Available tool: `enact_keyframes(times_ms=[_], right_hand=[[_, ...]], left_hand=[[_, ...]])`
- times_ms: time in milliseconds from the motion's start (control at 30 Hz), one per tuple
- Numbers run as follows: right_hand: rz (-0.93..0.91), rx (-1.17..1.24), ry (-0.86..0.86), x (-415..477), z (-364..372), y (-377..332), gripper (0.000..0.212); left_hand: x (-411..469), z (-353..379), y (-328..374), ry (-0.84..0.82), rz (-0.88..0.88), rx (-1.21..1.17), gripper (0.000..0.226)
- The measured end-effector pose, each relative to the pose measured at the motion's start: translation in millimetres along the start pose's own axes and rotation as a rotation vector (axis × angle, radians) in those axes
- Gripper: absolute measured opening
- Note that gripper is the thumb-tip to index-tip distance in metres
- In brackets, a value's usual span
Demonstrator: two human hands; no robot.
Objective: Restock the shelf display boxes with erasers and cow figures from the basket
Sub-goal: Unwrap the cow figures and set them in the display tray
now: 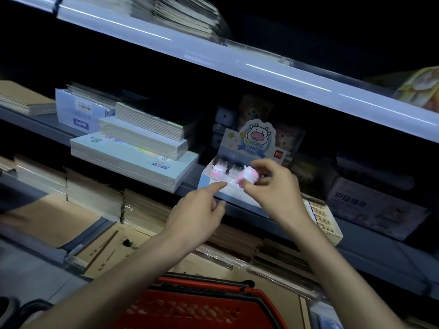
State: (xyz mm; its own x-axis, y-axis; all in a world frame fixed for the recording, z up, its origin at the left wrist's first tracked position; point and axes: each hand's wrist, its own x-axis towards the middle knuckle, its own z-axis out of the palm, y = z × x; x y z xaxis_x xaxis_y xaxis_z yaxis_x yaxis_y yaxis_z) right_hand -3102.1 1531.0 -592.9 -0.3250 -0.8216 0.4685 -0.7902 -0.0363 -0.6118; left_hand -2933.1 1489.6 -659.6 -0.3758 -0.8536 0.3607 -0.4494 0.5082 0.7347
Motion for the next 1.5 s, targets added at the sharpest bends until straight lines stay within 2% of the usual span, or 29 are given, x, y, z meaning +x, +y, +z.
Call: enact_keyframes(times_ms=[100, 233, 533, 733, 900, 1000, 1067, 1167, 1233, 1267, 1333, 1400, 1500], right_hand=[[-0.132, -0.318, -0.035, 32, 15, 11, 0.033], [-0.142, -0.460, -0.123, 57, 33, 18, 0.028], [0.001, -0.383, -0.126, 69, 43, 18, 0.027], [-0.116, -0.459, -0.113, 61, 48, 23, 0.023], [-0.184, -0.573, -0.178, 59, 48, 24, 0.019], [-0.160, -0.515, -0.139, 54, 47, 26, 0.013], [-0.149, -0.478, -0.152, 54, 45, 29, 0.019], [-0.154, -0.403, -0.190, 48, 36, 28, 0.041], [-0.171, -0.307, -0.094, 38, 27, 23, 0.048], [-0.153, -0.238, -0.026, 29, 22, 19, 0.048], [-0.070, -0.059, 0.043, 7, 14, 9, 0.044], [0.007, 0.145, 0.020, -15, 11, -1, 0.038], [0.086, 0.376, -0.060, -41, 5, -18, 0.028]], left_hand=[[-1, -1, 0, -0.081, 0.033, 0.233, 0.059], [-1, 3, -5, -0.153, 0.034, 0.366, 0.067], [2, 8, -11, -0.175, 0.040, 0.441, 0.067], [1, 7, -8, -0.163, 0.034, 0.467, 0.067], [1, 5, -6, -0.164, 0.023, 0.475, 0.065], [-2, 4, -2, -0.159, 0.034, 0.492, 0.065], [1, 0, -2, -0.165, 0.035, 0.477, 0.061], [3, -7, -4, -0.118, 0.014, 0.285, 0.052], [3, -11, -2, -0.062, -0.001, 0.108, 0.046], [4, -11, 0, -0.046, -0.057, -0.066, 0.042], [6, -14, 9, -0.085, -0.274, -0.538, 0.043], [3, -20, 17, -0.169, -0.460, -0.918, 0.054], [-2, -22, 19, -0.166, -0.578, -1.277, 0.066]])
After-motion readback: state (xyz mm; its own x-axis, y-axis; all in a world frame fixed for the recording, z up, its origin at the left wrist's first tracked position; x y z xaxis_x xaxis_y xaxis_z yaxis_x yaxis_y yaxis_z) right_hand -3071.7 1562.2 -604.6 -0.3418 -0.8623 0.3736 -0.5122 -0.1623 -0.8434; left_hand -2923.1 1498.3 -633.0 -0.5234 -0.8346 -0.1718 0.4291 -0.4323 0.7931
